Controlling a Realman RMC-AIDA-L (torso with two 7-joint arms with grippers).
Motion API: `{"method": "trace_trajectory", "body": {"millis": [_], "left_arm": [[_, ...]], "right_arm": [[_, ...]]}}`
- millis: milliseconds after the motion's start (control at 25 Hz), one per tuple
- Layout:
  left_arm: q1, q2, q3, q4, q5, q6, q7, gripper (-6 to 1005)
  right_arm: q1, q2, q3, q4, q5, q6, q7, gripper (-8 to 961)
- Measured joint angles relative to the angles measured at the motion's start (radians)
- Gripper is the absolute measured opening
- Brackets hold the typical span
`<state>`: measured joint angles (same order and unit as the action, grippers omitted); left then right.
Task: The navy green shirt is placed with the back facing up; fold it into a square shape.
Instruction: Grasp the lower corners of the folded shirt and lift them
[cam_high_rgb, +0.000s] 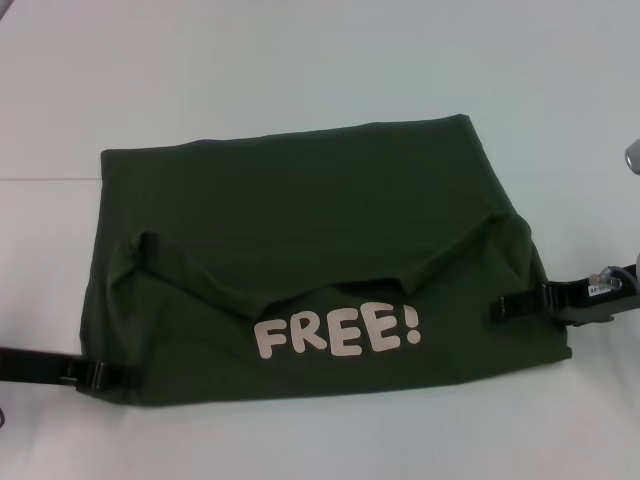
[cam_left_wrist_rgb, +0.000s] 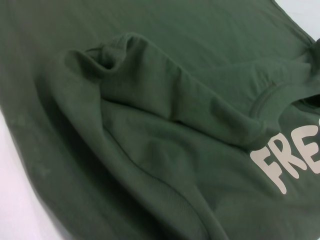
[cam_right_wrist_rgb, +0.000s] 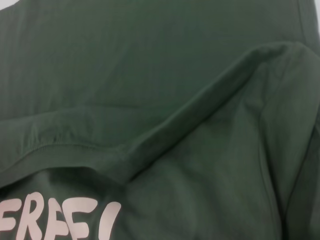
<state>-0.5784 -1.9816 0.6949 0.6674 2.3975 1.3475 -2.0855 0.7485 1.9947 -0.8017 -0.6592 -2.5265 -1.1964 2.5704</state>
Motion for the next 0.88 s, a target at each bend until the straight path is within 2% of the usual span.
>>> {"method": "trace_trajectory", "body": {"millis": [440,680,880], "left_arm": [[-0.003,0.0,0.0,0.0,0.0,0.001,-0.002,39],[-0.003,-0.002,0.0,0.0,0.0,0.001,-0.002,39],[-0.006,-0.001,0.0,-0.001,0.0,0.001,-0.002,39]], "right_arm": [[0.0,0.013,-0.013,0.027,0.0,0.044,-0.001,849],[0.002,0.031,-0.018,0.027,0.004,0.045,-0.012,838],[0.005,0.036,-0.02,0.027,0.005,0.049,-0.012,829]]}}
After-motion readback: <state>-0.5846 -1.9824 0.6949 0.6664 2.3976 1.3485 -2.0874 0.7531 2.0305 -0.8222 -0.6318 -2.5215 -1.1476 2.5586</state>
